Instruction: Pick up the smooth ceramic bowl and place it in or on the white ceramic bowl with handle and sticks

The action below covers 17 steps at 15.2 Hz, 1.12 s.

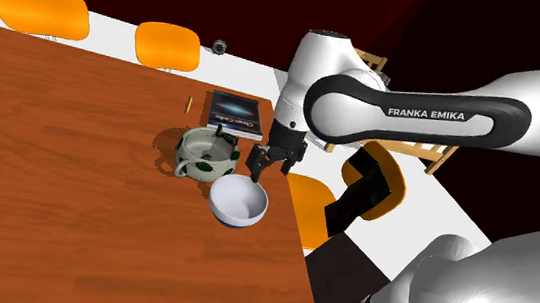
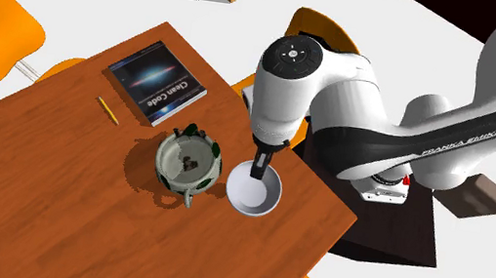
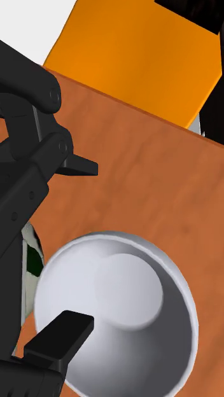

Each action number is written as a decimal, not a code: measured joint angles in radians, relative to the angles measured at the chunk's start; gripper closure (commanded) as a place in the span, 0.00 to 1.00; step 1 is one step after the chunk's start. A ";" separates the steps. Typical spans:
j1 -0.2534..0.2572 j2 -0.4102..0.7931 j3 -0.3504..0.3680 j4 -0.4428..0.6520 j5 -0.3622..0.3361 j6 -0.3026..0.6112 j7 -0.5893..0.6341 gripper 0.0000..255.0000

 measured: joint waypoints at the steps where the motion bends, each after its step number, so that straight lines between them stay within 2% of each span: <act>1: 0.002 0.009 0.004 -0.003 0.001 0.012 0.005 0.00; 7: 0.002 0.039 0.013 -0.058 0.002 0.097 0.009 0.00; 13: 0.002 0.041 0.013 -0.066 0.002 0.108 0.009 0.00; 14: 0.002 0.041 0.013 -0.066 0.002 0.108 0.009 1.00; 17: 0.002 0.041 0.013 -0.066 0.002 0.108 0.009 1.00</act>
